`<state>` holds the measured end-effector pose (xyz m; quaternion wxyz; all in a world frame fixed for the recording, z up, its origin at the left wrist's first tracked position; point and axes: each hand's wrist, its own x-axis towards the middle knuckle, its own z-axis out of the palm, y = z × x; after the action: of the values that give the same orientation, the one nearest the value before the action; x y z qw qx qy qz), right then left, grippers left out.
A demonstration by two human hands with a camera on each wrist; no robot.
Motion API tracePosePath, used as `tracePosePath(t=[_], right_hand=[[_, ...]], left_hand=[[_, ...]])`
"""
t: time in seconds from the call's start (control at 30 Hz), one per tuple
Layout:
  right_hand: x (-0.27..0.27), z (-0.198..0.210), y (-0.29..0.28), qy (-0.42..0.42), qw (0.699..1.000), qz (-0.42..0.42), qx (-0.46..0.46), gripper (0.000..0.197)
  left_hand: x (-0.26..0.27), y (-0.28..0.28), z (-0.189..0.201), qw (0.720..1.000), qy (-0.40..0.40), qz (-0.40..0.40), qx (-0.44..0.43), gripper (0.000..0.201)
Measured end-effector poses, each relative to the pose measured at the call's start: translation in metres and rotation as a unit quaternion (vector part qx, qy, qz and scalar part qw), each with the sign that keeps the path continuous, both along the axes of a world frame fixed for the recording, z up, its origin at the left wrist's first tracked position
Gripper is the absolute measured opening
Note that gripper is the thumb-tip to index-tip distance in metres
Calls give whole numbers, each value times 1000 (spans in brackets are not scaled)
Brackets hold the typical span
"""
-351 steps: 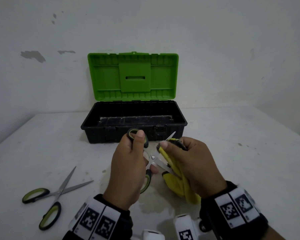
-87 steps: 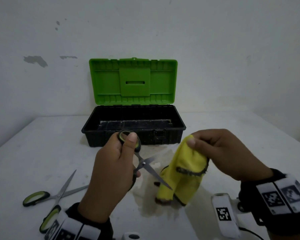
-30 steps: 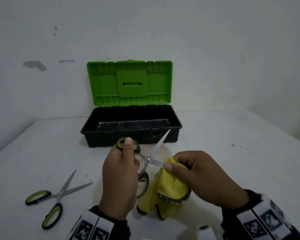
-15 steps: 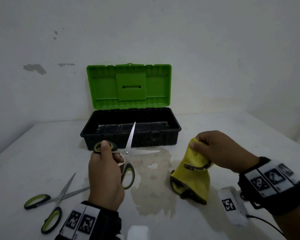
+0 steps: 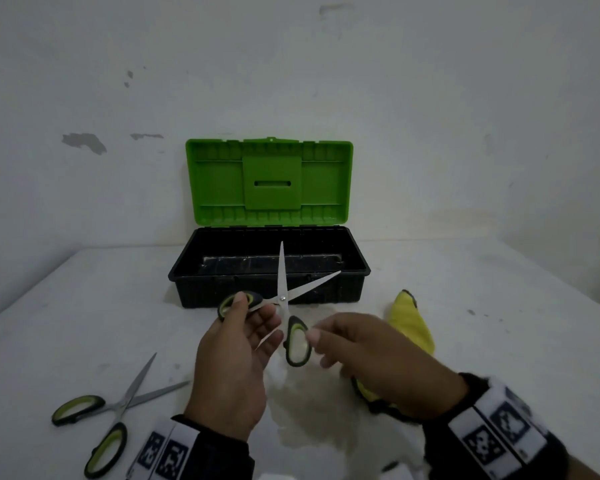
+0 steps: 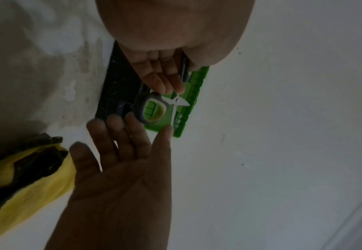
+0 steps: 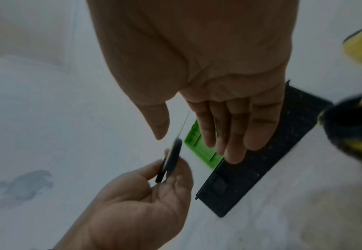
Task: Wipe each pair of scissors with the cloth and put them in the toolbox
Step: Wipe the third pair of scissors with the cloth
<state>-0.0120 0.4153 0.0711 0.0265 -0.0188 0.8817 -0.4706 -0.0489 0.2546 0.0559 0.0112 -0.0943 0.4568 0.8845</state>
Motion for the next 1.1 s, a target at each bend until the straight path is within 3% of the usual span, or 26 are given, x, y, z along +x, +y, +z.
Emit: tracePosePath(t=[0.1,0.2,0.33,0.5,0.77,1.1], right_hand=[[-1,-12,-13,-11,992,1,-129,21],[1,-18,-17,-12,976,-15,-218,23],[8,-15,-13,-12,968,-47,-245,25],[7,-14,-8,-1,963,-61,-261,20],[-4,-25,-11,2,946,-77,-315,10],[-6,-36,-26,1,920,-80,-383,12]], left_hand=[[5,-1,-2,999,4,-39,-18,26],[8,-6,-6,995,12,-57,-78,24],[10,-18,-13,976,58,-28,-210,10],[16,-28,-12,923,130,-68,-356,12],[15,-31,-11,923,136,-84,-349,16],[19,-17,-14,927,130,-38,-349,12]])
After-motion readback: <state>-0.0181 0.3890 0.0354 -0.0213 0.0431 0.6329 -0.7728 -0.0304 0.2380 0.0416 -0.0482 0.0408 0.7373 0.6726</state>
